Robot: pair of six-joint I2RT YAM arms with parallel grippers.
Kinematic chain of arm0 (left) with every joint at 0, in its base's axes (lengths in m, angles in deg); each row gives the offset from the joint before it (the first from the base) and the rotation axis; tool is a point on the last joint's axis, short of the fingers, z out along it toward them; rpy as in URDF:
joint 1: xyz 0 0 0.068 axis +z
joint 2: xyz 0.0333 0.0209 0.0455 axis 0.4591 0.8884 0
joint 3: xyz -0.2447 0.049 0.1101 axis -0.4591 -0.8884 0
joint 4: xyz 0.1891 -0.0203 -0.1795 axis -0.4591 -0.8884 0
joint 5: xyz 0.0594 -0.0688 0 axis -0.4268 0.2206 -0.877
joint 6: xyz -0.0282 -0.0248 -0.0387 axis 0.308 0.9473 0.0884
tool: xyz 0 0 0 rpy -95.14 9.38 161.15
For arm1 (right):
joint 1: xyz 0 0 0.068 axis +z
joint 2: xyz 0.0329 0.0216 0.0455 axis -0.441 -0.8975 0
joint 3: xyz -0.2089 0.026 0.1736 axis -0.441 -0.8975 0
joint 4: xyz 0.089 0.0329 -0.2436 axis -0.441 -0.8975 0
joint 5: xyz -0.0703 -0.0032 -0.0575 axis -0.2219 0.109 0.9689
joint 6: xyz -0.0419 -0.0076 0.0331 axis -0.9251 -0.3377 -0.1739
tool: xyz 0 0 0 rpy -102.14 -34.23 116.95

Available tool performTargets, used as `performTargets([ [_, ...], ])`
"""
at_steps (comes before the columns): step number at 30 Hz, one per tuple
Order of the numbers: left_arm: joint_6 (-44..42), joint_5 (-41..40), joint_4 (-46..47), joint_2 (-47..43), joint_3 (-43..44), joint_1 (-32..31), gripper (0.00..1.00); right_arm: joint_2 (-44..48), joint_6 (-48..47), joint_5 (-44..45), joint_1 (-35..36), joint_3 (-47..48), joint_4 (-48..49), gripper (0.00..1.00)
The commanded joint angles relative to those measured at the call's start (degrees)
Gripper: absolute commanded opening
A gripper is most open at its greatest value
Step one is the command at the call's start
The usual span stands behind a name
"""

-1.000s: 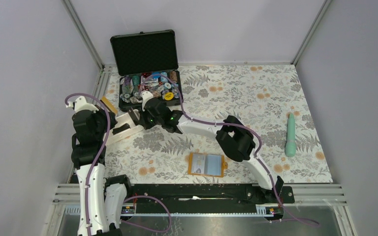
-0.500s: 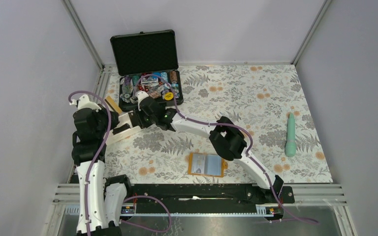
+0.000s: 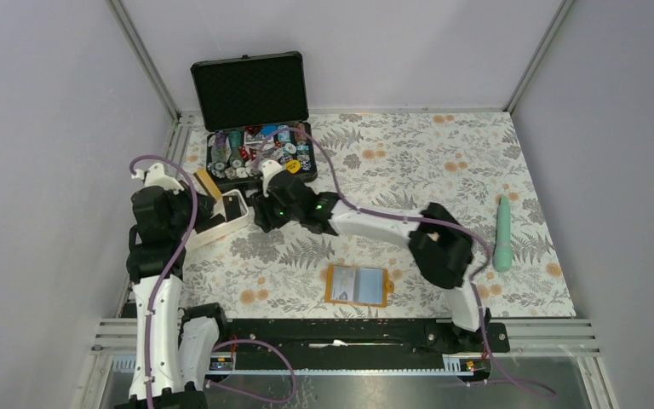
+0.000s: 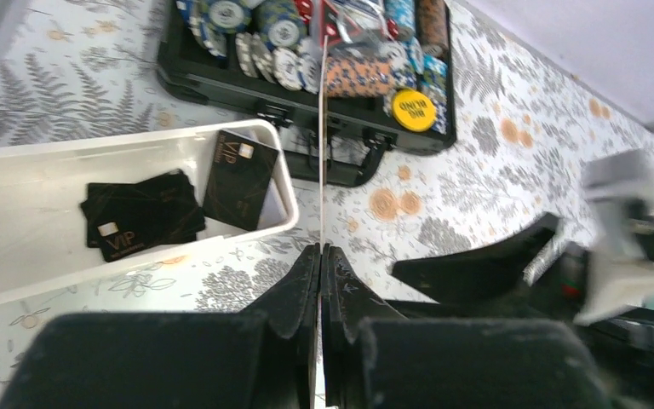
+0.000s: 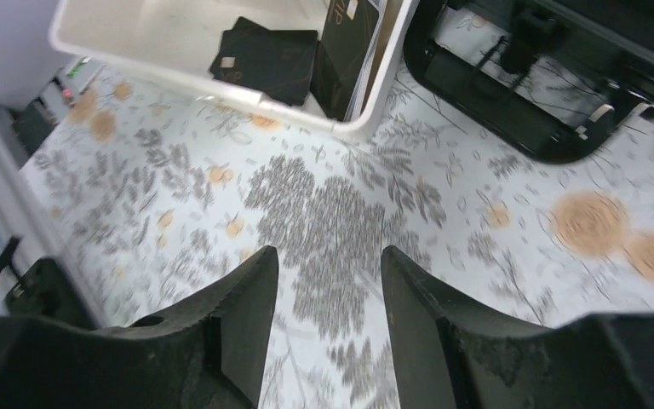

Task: Put the credit cards into the card holder
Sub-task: Place the credit card in the storage box.

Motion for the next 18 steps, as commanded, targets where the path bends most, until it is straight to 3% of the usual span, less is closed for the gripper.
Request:
performTargets([
  [1, -1.8, 3.4, 1.2, -0.4, 0.0, -4.8, 0.0, 17.6, 0.9, 0.3, 0.1, -9.6, 3.4, 0.56],
  [5, 0.8, -0.2, 0.0, -0.7, -1.7, -16.9, 0.0, 30.3, 2.3, 2.1, 0.0, -21.6, 0.6, 0.6],
  [10, 7.9, -5.4, 1.8, -1.6, -4.5, -33.7, 0.0, 44.4, 5.2, 7.4, -1.6, -33.5, -10.5, 0.66],
  [15, 16.6, -8.5, 8.7, -0.9, -9.2, -49.7, 0.0, 57.1, 11.0, 9.3, -4.7, -43.3, -19.5, 0.73],
  [18, 21.3, -8.1, 18.3, 1.1, -13.6, -58.9, 0.0, 62.3, 14.3, 10.5, -5.3, -48.7, -23.6, 0.75],
])
